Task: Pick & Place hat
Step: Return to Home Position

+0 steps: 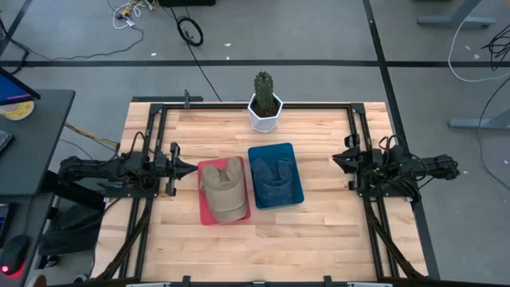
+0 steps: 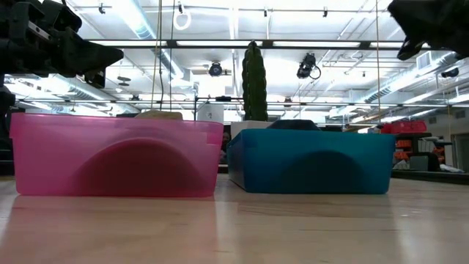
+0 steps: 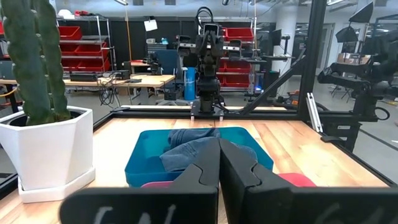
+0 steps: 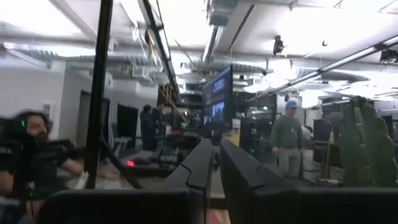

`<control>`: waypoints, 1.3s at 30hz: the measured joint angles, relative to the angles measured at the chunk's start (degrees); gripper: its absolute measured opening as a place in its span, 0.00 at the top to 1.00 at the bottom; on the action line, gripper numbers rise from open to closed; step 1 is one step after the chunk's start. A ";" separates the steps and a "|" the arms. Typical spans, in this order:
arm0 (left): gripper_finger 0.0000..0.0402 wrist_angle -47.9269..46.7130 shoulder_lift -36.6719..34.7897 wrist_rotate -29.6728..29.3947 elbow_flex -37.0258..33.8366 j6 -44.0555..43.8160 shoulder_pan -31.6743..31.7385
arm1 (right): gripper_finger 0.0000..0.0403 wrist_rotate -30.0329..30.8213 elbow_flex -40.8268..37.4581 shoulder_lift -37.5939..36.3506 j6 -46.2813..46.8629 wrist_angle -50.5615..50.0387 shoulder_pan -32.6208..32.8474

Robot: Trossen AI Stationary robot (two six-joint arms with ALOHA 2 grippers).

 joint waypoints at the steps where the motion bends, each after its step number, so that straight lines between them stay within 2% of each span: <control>1: 0.99 -0.02 0.00 0.00 0.00 0.00 -0.02 | 0.91 0.38 0.02 0.06 -0.33 -0.59 -0.02; 5: 0.99 0.00 0.00 -0.02 0.00 -0.01 0.00 | 0.91 0.36 0.02 0.03 -3.00 -3.59 -0.02; 14: 0.99 0.00 0.00 -0.02 0.00 -0.02 0.00 | 0.91 0.08 0.02 0.46 -11.78 -23.95 -0.13; 21: 0.99 0.00 0.00 0.02 0.00 0.00 -0.02 | 0.91 -0.74 0.09 3.21 -13.18 -23.57 -0.20; 39: 0.99 0.00 0.00 0.00 0.00 -0.02 0.00 | 0.91 -1.46 0.22 2.58 -10.27 -22.45 -0.20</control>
